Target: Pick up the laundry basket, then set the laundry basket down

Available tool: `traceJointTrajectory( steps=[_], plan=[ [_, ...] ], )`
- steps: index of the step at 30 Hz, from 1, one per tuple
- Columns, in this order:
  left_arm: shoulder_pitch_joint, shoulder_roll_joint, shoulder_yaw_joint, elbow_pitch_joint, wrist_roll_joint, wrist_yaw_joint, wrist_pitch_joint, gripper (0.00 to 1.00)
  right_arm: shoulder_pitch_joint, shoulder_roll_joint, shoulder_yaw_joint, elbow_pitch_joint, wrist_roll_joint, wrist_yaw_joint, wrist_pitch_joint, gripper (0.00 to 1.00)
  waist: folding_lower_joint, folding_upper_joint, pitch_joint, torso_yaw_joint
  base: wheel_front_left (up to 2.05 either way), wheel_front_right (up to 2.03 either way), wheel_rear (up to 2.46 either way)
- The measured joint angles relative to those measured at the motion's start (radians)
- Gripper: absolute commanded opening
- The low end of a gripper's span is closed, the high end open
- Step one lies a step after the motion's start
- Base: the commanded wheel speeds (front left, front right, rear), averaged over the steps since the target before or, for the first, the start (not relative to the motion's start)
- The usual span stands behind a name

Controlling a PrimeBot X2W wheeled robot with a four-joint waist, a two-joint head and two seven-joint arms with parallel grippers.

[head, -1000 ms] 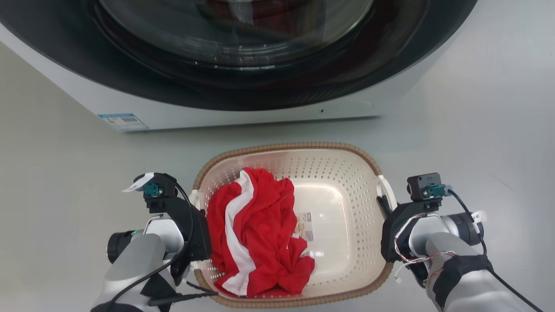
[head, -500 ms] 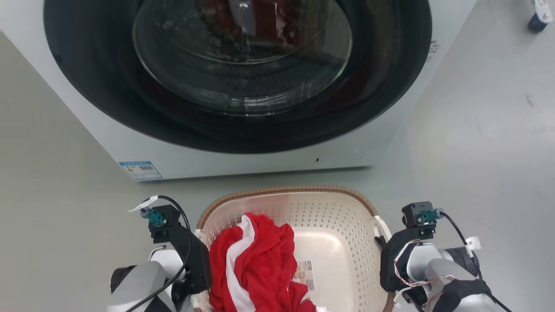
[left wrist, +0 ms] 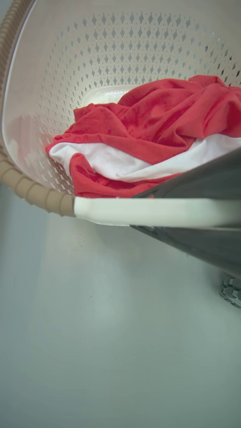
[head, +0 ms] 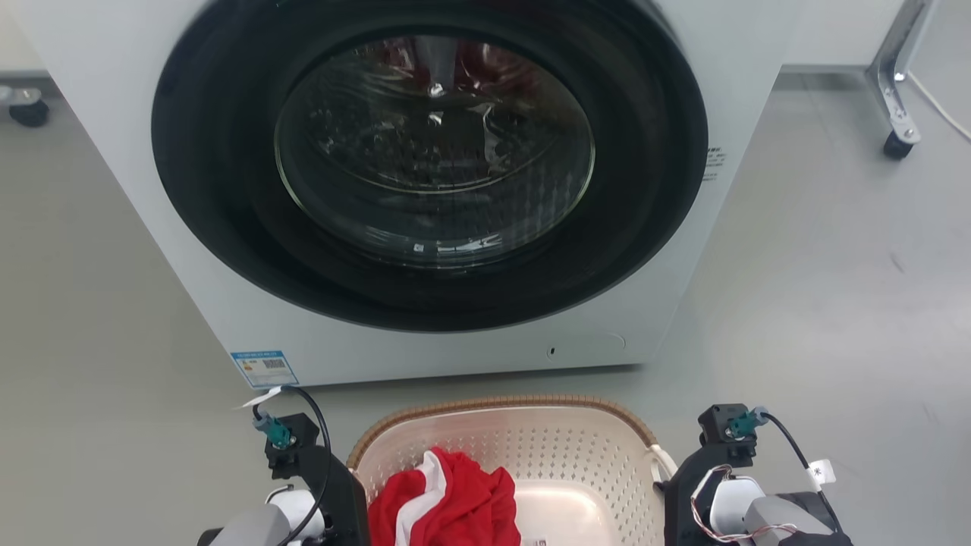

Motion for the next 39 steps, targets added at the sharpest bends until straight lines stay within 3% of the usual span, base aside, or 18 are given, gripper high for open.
traceJointTrajectory(
  steps=[20, 39],
  plan=[
    [0.089, 0.006, -0.021, 0.004, -0.026, 0.000, 0.070, 0.00, 0.092, -0.003, 0.062, -0.026, 0.099, 0.000, 0.109, 0.00, 0.0000, 0.0000, -0.134, -0.005, 0.00, 0.00, 0.00],
    [0.112, 0.012, -0.042, -0.002, -0.063, 0.001, 0.087, 0.00, 0.105, -0.005, 0.098, -0.033, 0.131, -0.012, 0.137, 0.00, 0.0001, 0.0001, -0.149, -0.012, 0.00, 0.00, 0.00]
  ],
)
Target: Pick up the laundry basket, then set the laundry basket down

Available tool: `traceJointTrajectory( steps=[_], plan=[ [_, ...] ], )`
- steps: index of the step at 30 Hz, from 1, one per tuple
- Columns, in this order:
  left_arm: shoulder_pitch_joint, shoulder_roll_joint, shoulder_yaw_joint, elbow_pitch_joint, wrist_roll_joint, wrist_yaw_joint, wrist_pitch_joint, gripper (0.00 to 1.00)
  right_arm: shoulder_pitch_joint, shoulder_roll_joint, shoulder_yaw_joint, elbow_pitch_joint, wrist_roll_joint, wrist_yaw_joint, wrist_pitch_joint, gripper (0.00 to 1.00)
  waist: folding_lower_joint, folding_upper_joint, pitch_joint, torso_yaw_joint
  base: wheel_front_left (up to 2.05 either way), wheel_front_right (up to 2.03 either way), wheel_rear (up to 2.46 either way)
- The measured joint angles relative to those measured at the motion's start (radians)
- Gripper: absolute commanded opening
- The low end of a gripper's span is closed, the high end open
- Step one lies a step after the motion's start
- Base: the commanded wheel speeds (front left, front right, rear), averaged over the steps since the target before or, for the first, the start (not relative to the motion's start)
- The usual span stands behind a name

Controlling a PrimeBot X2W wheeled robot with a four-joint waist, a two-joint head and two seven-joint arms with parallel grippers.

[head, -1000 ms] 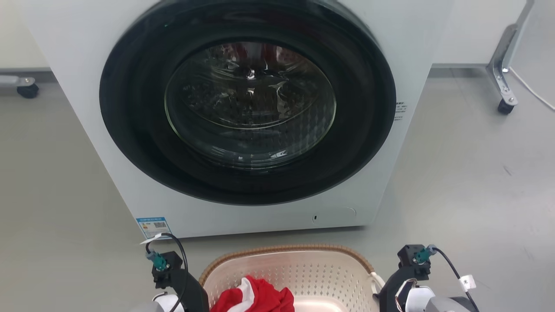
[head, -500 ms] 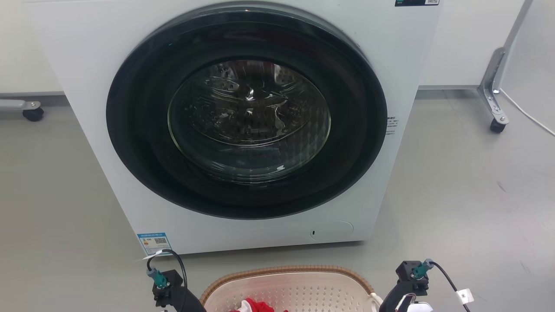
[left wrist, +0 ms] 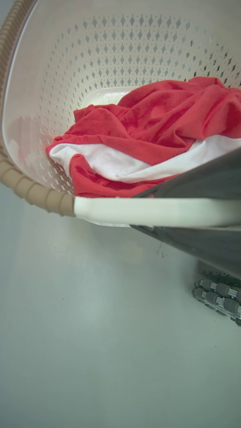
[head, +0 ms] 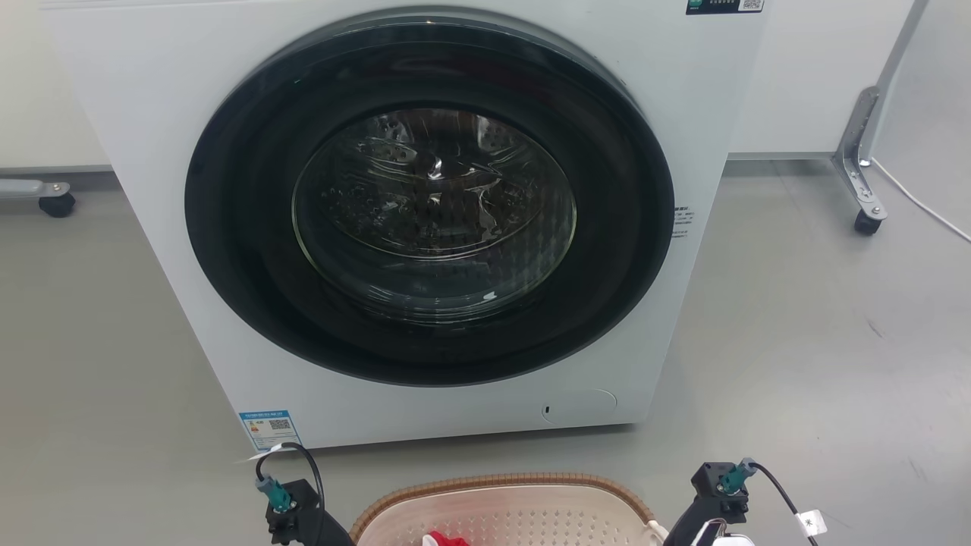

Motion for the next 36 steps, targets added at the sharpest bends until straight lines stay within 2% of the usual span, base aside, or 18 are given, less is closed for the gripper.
traceJointTrajectory(
  steps=[28, 36],
  plan=[
    [0.000, 0.002, -0.006, 0.000, -0.012, 0.000, -0.005, 0.00, -0.007, -0.003, 0.037, -0.005, 0.050, -0.012, 0.004, 0.00, 0.0000, 0.0001, 0.010, 0.000, 0.00, 0.00, 0.00],
    [-0.003, 0.002, -0.008, 0.000, -0.012, 0.000, -0.044, 0.00, -0.015, -0.003, 0.046, -0.008, 0.057, -0.026, -0.026, 0.00, 0.0000, 0.0000, 0.026, -0.001, 0.00, 0.00, 0.00]
  ],
)
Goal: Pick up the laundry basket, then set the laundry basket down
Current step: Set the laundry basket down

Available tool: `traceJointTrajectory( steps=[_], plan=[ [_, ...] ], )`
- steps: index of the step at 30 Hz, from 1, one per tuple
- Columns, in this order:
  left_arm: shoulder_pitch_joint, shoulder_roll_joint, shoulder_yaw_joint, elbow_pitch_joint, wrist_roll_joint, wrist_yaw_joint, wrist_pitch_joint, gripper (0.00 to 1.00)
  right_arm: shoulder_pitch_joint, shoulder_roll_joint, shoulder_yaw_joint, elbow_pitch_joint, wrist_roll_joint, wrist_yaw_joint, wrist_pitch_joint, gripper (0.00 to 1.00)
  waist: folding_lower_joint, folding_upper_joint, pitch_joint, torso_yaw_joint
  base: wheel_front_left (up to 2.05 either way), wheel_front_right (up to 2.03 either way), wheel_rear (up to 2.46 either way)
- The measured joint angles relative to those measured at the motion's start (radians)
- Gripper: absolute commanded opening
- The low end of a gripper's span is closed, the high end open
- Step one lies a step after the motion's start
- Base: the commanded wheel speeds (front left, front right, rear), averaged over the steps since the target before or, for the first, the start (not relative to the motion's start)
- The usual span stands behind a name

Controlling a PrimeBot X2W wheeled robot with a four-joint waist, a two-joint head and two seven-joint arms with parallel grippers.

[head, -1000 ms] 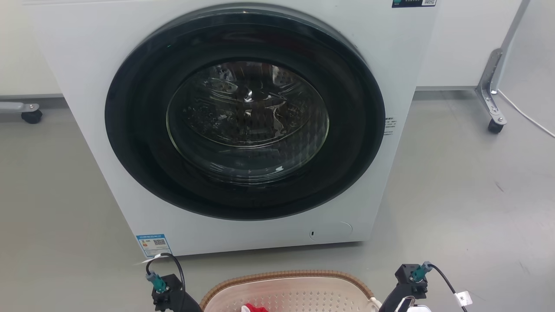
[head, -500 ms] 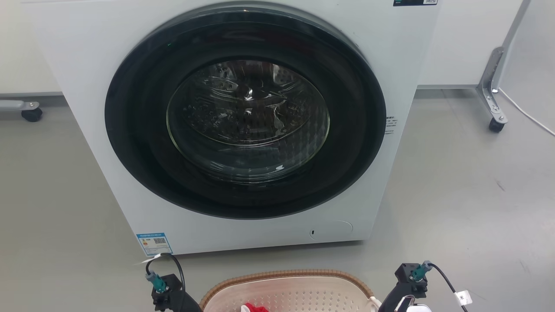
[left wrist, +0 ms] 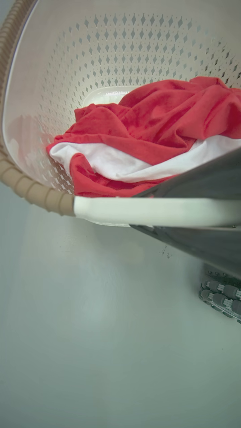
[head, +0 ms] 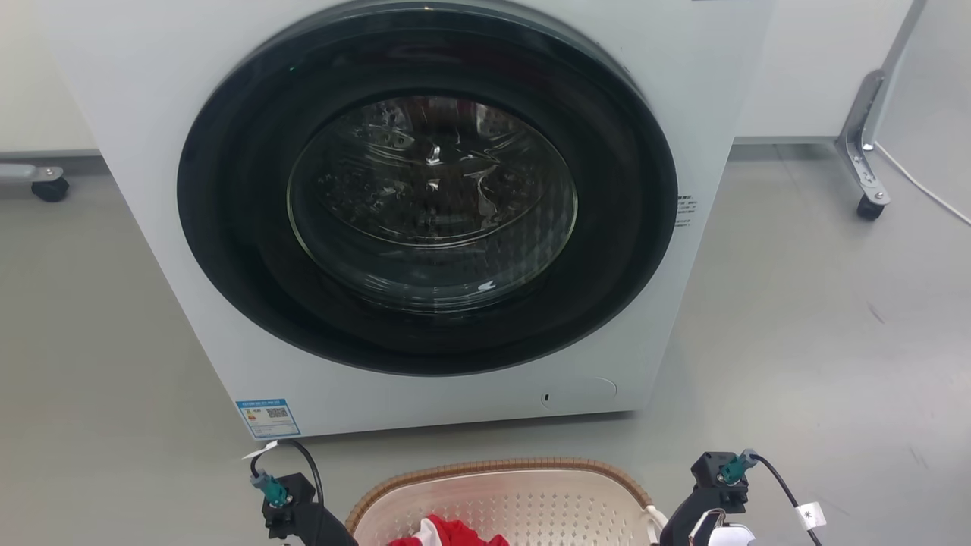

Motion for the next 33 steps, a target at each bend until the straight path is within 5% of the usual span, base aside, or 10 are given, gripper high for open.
traceJointTrajectory(
  steps=[33],
  plan=[
    [-0.109, 0.012, -0.037, -0.066, 0.073, 0.021, -0.306, 0.00, -0.142, -0.001, 0.027, -0.018, -0.056, -0.063, -0.286, 0.00, 0.0002, 0.0001, 0.260, -0.011, 0.00, 0.00, 0.00]
  ],
)
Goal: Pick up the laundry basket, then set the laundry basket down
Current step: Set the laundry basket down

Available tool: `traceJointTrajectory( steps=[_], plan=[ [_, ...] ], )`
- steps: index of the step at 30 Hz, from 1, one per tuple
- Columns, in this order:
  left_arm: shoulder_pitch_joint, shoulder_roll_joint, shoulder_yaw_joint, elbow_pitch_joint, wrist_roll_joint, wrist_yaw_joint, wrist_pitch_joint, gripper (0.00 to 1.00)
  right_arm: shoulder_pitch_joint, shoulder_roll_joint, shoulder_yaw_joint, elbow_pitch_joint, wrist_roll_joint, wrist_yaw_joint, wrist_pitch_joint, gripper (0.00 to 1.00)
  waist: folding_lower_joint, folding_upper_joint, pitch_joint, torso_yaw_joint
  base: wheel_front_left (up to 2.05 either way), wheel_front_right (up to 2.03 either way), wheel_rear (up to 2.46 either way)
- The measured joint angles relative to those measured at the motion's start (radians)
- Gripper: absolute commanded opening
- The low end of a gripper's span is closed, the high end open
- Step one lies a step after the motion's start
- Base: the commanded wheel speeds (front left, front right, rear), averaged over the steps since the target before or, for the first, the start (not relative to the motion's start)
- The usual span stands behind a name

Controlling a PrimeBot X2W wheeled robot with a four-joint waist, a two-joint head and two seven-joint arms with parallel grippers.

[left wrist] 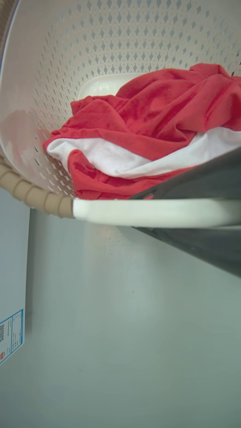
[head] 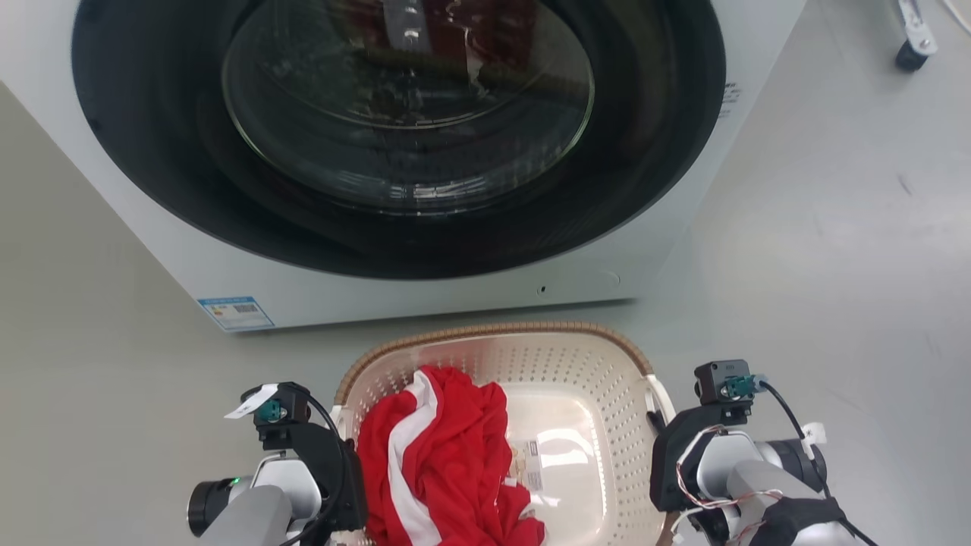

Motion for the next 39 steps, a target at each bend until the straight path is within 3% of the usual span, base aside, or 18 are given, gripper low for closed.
traceJointTrajectory(
  steps=[39],
  plan=[
    [-0.248, 0.019, -0.015, -0.038, 0.055, 0.005, -0.196, 0.00, -0.263, -0.032, 0.004, 0.011, -0.037, -0.006, -0.173, 0.00, 0.0000, 0.0001, 0.515, -0.010, 0.00, 0.00, 0.00]
  ],
)
